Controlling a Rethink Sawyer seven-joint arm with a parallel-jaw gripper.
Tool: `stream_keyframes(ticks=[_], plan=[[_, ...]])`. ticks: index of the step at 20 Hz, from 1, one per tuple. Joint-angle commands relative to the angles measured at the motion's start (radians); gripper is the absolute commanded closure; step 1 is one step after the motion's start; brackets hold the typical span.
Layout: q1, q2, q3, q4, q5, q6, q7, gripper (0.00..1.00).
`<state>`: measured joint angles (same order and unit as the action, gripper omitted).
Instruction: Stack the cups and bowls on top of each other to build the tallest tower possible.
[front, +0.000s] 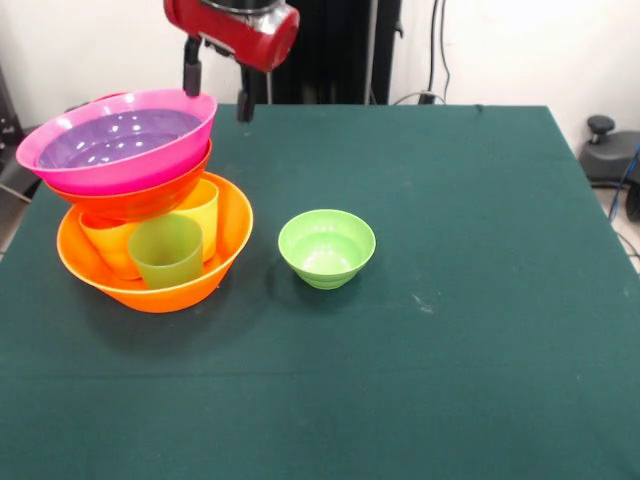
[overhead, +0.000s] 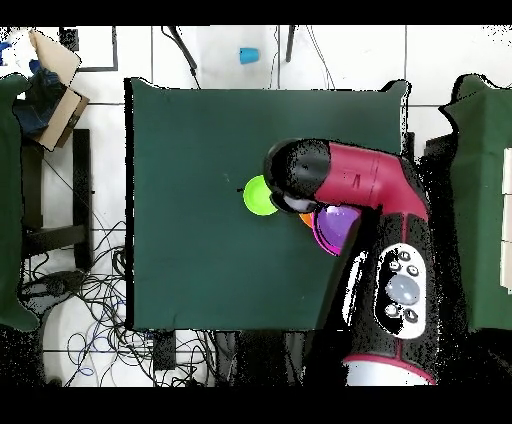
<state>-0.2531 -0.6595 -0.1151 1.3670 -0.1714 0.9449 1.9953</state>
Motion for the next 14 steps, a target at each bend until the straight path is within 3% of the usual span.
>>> stream_keyframes(ticks=[1, 8, 14], plan=[[0.048, 0.159, 0.117, -0.13, 0.031, -0.001, 0.099, 0.0], [0.087, 0.257, 0.096, -0.221, 0.064, -0.041, 0.153, 0.0], [0.121, 0.332, 0.065, -0.326, 0.082, -0.014, 0.183, 0.0]])
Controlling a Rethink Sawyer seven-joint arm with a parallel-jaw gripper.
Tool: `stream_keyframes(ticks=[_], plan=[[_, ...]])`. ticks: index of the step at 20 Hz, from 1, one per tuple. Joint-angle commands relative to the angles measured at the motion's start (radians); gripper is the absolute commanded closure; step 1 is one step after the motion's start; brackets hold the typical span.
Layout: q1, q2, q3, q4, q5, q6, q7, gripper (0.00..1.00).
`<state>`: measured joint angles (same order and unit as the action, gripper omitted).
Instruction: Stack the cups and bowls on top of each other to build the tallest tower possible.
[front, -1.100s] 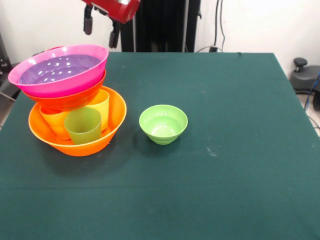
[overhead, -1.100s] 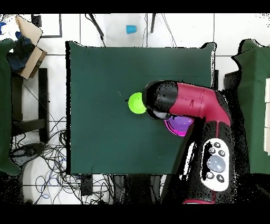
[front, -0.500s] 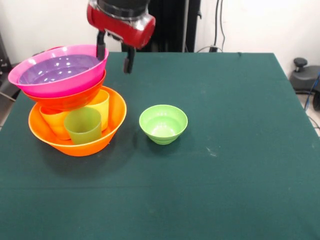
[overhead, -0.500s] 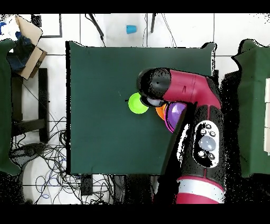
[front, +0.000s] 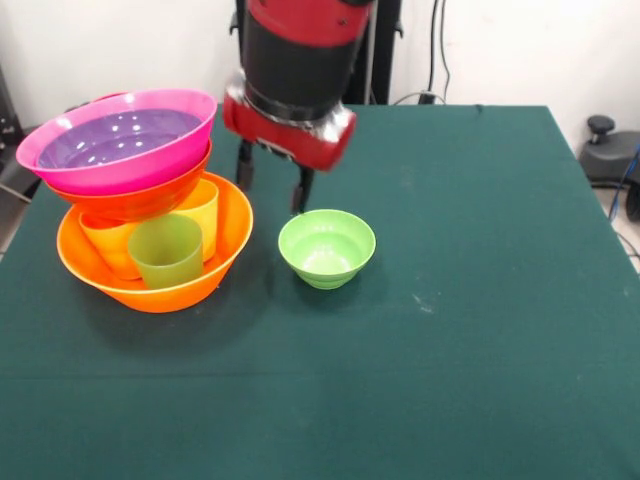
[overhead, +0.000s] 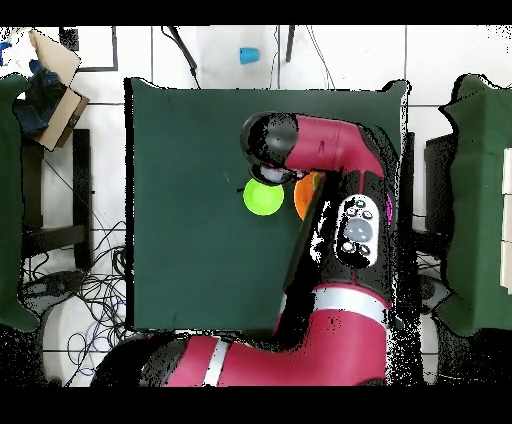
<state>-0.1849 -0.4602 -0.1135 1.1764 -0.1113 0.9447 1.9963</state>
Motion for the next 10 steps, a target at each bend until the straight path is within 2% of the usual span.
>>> stream_keyframes(ticks=[1, 7, 10], plan=[[0.063, 0.141, 0.055, -0.157, 0.025, 0.007, 0.19, 0.0], [0.104, 0.137, 0.013, -0.196, 0.047, 0.085, 0.216, 0.0], [0.109, 0.142, 0.003, -0.192, 0.057, 0.076, 0.212, 0.0]])
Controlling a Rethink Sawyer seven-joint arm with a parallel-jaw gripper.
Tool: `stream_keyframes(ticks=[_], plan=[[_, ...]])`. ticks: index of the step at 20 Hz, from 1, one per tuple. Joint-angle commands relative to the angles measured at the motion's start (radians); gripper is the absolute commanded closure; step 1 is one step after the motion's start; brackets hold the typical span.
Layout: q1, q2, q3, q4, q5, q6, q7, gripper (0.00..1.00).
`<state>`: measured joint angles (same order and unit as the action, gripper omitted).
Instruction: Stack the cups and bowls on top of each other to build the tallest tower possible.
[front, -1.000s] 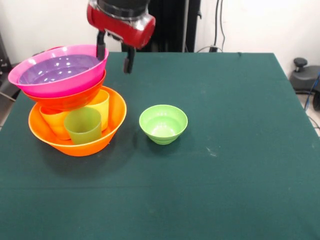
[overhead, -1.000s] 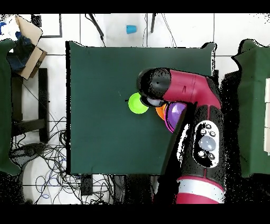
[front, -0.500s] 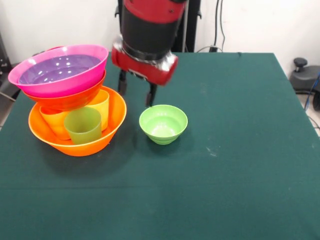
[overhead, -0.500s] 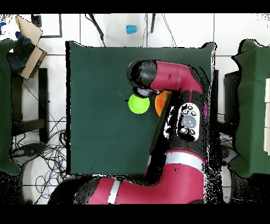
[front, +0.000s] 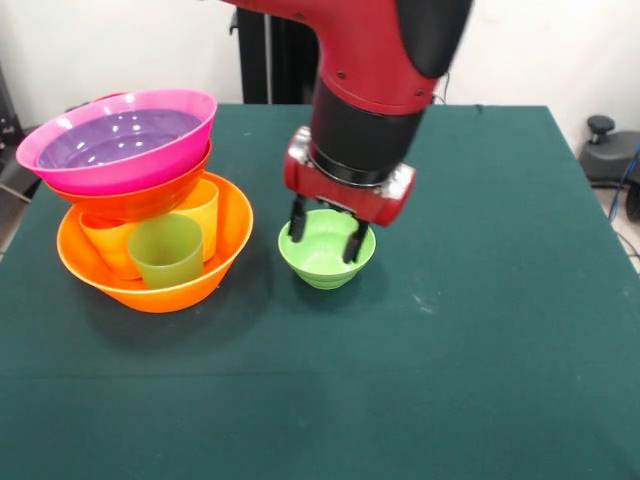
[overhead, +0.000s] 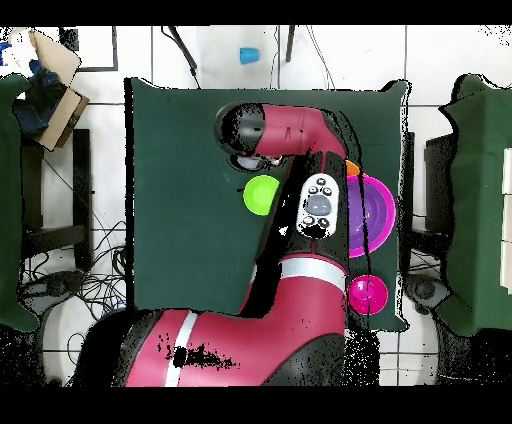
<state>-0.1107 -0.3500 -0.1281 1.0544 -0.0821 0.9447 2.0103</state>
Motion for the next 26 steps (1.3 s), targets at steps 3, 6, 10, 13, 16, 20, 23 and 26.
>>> stream_keyframes(ticks=[3, 6, 10, 13, 16, 20, 23, 26], plan=[[0.036, 0.05, 0.01, -0.082, 0.033, 0.068, 0.191, 0.0], [0.04, 0.053, 0.007, -0.079, 0.044, 0.067, 0.19, 0.0], [0.047, 0.071, -0.002, -0.088, 0.055, 0.066, 0.19, 0.0], [0.052, 0.077, -0.013, -0.069, 0.064, 0.045, 0.187, 0.0], [0.063, 0.076, -0.024, -0.025, 0.068, -0.002, 0.203, 0.0], [0.081, 0.072, -0.039, 0.023, 0.059, -0.046, 0.208, 0.0], [0.094, 0.072, -0.052, 0.036, 0.054, -0.052, 0.21, 0.0], [0.099, 0.072, -0.06, 0.047, 0.059, -0.06, 0.211, 0.0]])
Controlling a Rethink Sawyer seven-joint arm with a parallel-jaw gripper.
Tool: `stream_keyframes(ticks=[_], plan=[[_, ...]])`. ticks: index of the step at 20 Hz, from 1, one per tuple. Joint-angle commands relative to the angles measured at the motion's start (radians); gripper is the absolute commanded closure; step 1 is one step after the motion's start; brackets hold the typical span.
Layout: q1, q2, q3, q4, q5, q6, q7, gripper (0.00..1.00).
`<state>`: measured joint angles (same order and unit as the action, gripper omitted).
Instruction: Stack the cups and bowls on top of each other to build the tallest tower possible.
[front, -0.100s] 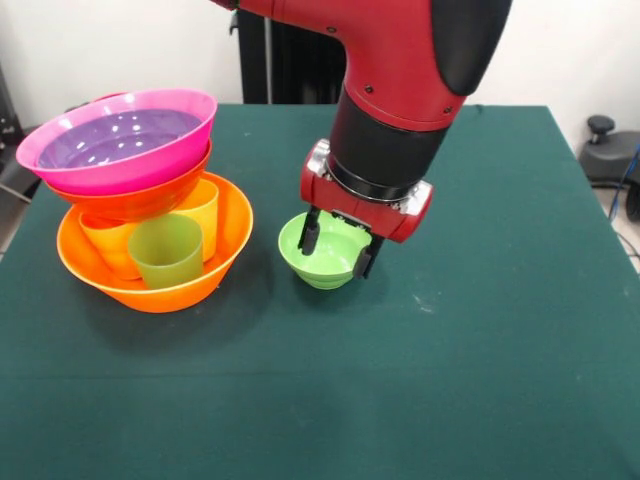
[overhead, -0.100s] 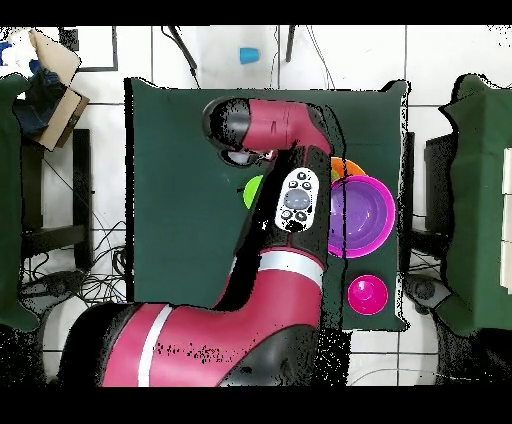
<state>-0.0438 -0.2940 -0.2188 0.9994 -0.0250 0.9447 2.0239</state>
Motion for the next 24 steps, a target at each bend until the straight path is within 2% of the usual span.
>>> stream_keyframes(ticks=[1, 11, 17, 24], plan=[[0.034, 0.016, 0.028, 0.104, 0.003, -0.062, 0.198, 0.0], [0.05, 0.013, 0.014, 0.138, 0.015, -0.099, 0.197, 0.0], [0.052, 0.027, 0.01, 0.128, 0.02, -0.094, 0.184, 0.0], [0.07, 0.029, 0.007, 0.17, 0.034, -0.153, 0.229, 0.0]])
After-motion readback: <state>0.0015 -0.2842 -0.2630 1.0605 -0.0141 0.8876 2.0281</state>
